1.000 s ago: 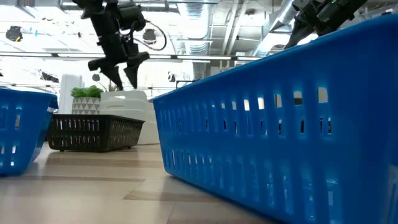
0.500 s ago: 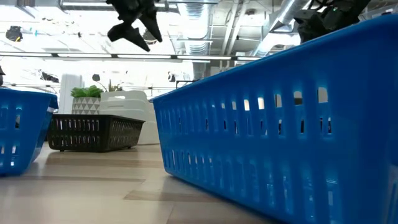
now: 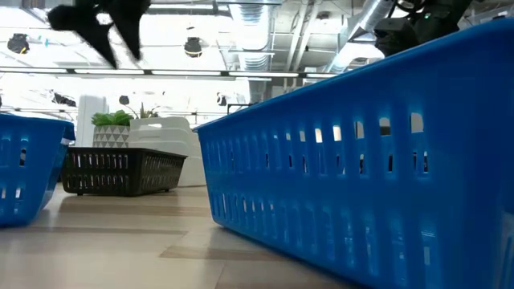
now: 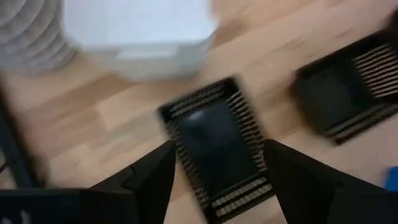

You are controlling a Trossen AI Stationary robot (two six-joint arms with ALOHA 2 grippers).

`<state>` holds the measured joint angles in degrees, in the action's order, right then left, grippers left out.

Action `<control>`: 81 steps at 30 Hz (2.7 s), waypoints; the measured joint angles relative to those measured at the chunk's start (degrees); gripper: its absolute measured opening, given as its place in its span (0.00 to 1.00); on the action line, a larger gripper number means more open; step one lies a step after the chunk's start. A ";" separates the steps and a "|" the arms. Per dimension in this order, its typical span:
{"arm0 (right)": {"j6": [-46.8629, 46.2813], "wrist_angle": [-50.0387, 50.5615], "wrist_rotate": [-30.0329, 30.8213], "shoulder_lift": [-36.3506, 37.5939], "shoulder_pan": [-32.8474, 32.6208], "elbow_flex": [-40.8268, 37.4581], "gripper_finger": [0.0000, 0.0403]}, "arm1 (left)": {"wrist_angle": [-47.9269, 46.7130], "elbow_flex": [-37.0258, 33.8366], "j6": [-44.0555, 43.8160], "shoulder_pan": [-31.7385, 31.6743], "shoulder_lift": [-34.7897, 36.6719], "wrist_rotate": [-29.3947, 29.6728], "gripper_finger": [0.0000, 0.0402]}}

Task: Stack baskets by color
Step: Stack the left black bin on the middle black bin

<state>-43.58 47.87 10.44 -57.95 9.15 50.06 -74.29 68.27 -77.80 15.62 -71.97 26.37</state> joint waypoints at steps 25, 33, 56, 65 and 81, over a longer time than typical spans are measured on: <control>-1.50 0.96 0.06 -2.80 -4.66 0.00 0.66 | 40.00 -35.12 -9.96 1.01 1.12 -13.54 0.53; -1.55 0.97 0.20 -2.80 -4.62 0.00 0.66 | 46.24 -35.08 -11.52 0.48 1.14 -14.59 0.06; -0.44 0.97 0.25 -2.80 -4.62 0.00 0.66 | 32.97 -13.44 14.85 -3.41 0.99 -10.90 0.00; 0.07 0.97 0.37 -2.78 -4.53 0.00 0.66 | 37.53 -4.19 48.70 -15.50 -6.60 -20.64 0.00; -0.28 1.04 0.37 -2.75 -4.53 0.00 0.66 | 41.26 6.74 83.31 -24.98 -25.79 -33.82 0.00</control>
<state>-43.86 48.90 10.81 -60.71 4.62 50.06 -33.03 75.01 5.51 -9.36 -97.76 -7.44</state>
